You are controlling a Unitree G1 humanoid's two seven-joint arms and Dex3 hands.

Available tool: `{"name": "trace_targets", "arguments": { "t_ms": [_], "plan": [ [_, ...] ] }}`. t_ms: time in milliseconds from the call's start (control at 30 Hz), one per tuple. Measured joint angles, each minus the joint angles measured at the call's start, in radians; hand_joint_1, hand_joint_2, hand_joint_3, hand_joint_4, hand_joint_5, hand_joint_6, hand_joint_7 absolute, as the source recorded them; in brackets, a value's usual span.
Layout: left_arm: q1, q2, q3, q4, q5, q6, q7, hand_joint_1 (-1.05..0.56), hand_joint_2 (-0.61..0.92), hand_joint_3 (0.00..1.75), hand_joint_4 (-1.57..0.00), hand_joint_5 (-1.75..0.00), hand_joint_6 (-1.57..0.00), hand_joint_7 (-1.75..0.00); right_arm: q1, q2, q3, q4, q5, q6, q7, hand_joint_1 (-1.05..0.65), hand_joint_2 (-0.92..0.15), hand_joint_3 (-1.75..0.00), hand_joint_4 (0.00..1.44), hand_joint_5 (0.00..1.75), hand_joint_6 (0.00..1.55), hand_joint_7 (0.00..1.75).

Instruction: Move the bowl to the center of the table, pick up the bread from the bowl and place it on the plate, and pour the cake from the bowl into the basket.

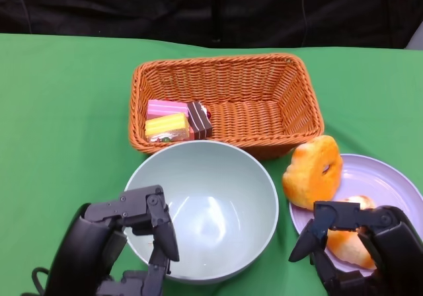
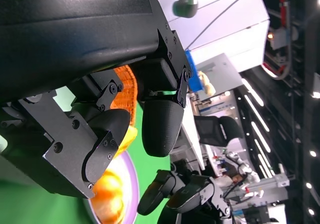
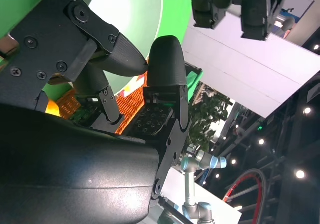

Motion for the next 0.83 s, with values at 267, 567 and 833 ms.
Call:
{"name": "trace_targets", "arguments": {
  "t_ms": [267,567,833],
  "plan": [
    [0.048,-0.003,0.011,-0.023,0.010,-0.001,0.001,0.06,0.36,1.53,-0.95,-1.75,-0.82,-1.64,0.012,0.019,0.002,0.006,-0.009,-0.007,-0.001,-0.14,-0.22,-1.63,0.90,1.71,0.91,1.36],
    [0.071,-0.007,0.013,0.001,0.015,-0.054,-0.003,0.05,0.34,1.54,-0.92,-1.75,-0.82,-1.62,0.039,0.020,0.002,0.025,-0.014,-0.054,-0.001,-0.13,-0.23,-1.62,0.89,1.72,0.90,1.37],
    [0.074,-0.006,0.014,0.024,0.009,-0.074,-0.008,0.03,0.33,1.55,-0.93,-1.75,-0.84,-1.61,0.041,0.018,-0.012,0.068,-0.013,-0.107,0.000,-0.14,-0.24,-1.62,0.85,1.74,0.88,1.37]
  ]
}}
